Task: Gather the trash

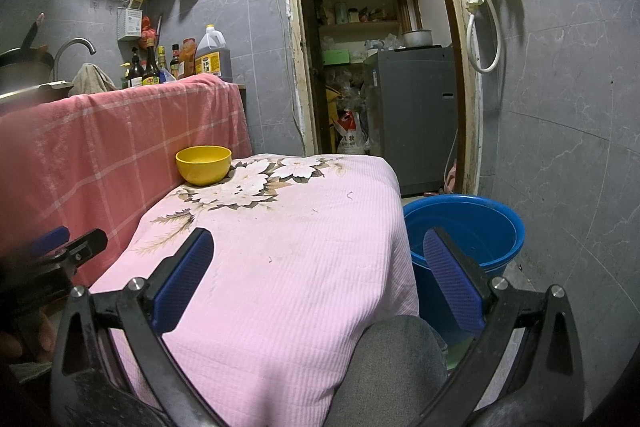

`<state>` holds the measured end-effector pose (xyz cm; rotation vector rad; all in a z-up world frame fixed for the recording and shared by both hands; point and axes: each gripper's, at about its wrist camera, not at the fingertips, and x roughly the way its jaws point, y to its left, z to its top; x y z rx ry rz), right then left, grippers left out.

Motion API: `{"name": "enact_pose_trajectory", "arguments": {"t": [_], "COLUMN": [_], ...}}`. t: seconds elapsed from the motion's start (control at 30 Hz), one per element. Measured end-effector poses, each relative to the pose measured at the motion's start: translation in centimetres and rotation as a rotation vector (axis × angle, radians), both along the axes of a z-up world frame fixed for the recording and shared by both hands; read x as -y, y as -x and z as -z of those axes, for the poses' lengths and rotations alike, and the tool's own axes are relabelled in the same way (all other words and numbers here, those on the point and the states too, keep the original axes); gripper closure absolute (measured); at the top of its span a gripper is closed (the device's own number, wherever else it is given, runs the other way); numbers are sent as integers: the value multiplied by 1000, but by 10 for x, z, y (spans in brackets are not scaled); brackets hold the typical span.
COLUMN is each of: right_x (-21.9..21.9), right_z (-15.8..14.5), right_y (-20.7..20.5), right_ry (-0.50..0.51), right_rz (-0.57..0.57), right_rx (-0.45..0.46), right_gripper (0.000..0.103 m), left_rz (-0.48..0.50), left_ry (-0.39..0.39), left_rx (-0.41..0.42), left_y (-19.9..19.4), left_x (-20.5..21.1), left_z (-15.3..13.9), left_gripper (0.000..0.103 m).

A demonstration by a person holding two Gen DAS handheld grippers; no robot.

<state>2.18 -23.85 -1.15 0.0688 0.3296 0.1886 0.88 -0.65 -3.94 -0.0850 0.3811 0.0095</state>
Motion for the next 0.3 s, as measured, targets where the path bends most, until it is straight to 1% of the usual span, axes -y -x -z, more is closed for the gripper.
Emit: {"name": "enact_pose_trajectory", "arguments": {"t": [0.3], "right_x": [0], "right_z": [3], "right_y": [-1], "right_ry": [-1], "right_rz": [2], "right_rx": [-6], "right_gripper": [0], "left_rz": [-11], "left_ry": [7], "left_rx": [-13], "left_y": [0], "left_x": [-2], "left_z": [1], "left_gripper": [9]}}
